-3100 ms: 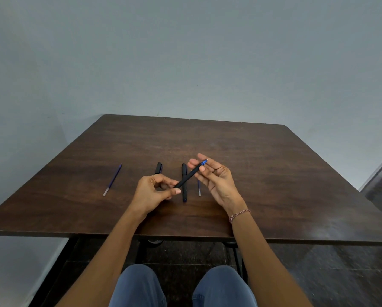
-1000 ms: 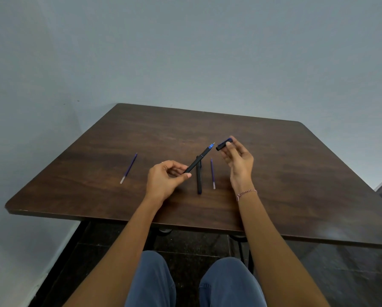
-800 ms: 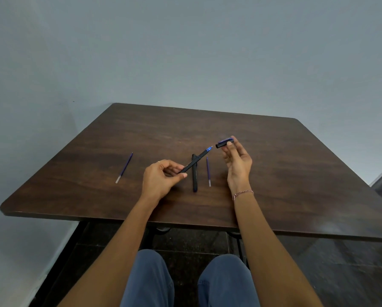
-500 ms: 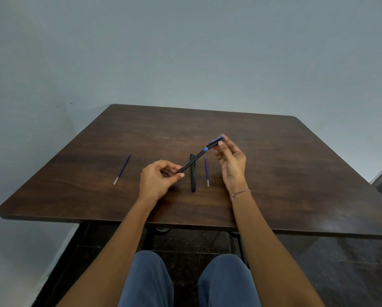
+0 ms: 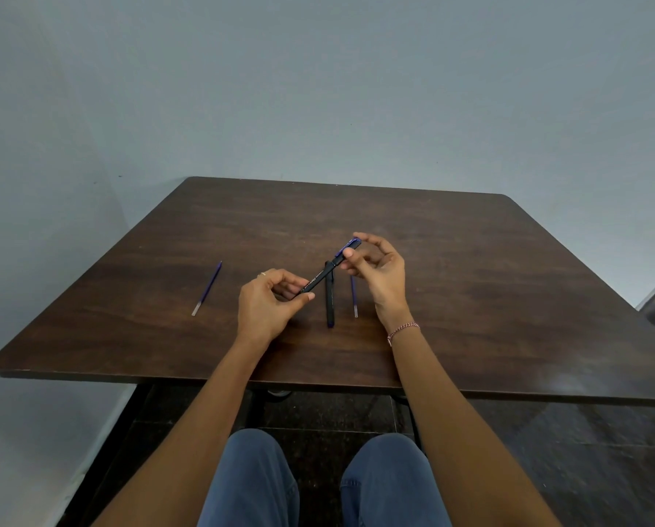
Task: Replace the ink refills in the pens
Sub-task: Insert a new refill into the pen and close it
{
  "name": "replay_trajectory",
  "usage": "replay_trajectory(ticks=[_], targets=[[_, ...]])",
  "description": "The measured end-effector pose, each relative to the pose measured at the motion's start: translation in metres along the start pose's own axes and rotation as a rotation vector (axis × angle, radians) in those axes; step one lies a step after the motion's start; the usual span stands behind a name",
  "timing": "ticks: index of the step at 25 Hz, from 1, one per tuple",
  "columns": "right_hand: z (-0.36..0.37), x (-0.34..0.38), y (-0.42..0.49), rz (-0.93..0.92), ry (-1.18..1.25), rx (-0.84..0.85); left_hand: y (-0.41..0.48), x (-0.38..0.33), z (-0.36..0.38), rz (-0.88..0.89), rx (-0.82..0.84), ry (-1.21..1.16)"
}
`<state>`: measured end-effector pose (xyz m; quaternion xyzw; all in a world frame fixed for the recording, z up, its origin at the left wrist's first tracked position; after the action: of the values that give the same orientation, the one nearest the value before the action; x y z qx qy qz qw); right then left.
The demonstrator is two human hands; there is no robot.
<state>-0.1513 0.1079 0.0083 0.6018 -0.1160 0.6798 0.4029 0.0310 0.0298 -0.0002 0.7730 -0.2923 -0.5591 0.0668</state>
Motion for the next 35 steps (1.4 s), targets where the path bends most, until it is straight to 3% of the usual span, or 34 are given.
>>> replay_trajectory(ticks=[4, 8, 14, 17, 24, 35], targets=[[0.005, 0.0, -0.002, -0.026, -0.056, 0.059, 0.0, -0.003, 0.0, 0.059, -0.016, 0.027], [-0.003, -0.002, 0.001, 0.01, 0.004, -0.028, 0.0, 0.0, 0.005, 0.044, 0.046, 0.006], [-0.015, -0.007, 0.007, 0.11, 0.145, -0.134, -0.001, 0.001, 0.007, -0.066, 0.114, -0.281], [-0.012, -0.01, 0.008, 0.141, 0.147, -0.106, -0.003, 0.001, 0.006, -0.1, 0.127, -0.363], [0.005, -0.008, -0.001, 0.107, 0.011, 0.094, -0.003, 0.002, 0.009, -0.091, 0.172, -0.26], [0.007, -0.015, 0.003, 0.188, 0.095, 0.134, -0.005, 0.006, 0.01, -0.112, 0.193, -0.349]])
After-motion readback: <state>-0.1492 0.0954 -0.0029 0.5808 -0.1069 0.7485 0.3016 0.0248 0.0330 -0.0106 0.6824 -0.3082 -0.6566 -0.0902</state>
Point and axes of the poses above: each hand's wrist, its own y-axis towards the middle knuckle, its own z-axis out of the palm, x = y × z, the point moved 6 cm from there along y, towards the middle knuckle, and after that the axes turned 5 degrees about -x, right-handed, at the moved point
